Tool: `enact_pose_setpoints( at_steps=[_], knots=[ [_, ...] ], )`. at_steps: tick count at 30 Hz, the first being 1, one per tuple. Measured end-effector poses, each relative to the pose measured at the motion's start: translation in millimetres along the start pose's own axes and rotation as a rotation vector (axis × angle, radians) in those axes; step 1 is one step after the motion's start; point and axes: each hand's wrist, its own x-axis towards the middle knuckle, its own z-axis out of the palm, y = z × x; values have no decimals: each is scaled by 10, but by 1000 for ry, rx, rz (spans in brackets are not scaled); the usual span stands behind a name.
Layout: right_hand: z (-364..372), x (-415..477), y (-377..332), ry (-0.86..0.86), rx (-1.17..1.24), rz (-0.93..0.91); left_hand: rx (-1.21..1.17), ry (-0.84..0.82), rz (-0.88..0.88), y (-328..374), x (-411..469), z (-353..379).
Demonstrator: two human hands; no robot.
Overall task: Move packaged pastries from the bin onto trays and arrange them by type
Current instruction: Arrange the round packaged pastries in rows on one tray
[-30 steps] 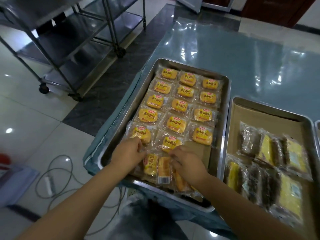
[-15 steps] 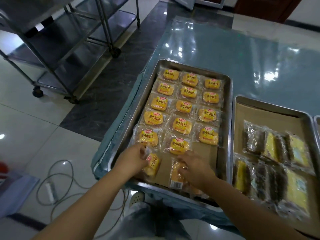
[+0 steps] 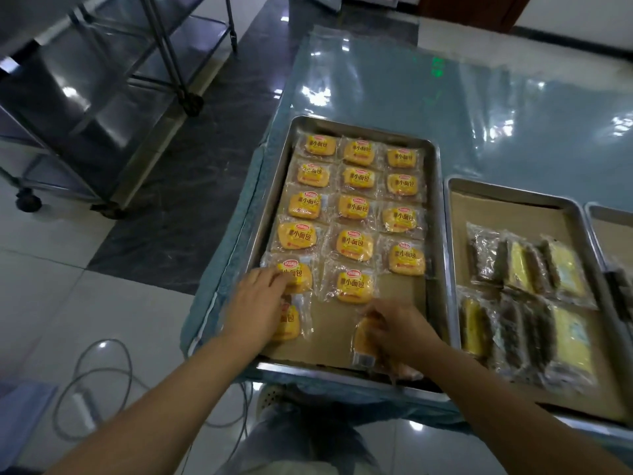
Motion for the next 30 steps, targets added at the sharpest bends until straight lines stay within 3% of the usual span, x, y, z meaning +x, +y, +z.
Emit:
enact_pose_setpoints(
  at_steps=[6,13,15,19,22,25,30],
  knots=[
    [-89,-26,-48,-3,63,58,131,-140,105,111,158,216],
    [-176,-24,-213,189,539,42,183,-219,185,52,152,318],
    [-145,-72,-230,206,479,-19,173,-222,205,29,139,319],
    [-23,-182,-152,197,38,-169,153,-227,224,0,127,325],
    [28,-244,-119,239,-139,-295,157,-213,227,-10,125,347],
    [44,-286,-136,286,-162,-363,163,-216,225,-10,126,371],
    [37,-289,-180,360,6,-269,197,-221,230,4,128,367]
  ],
)
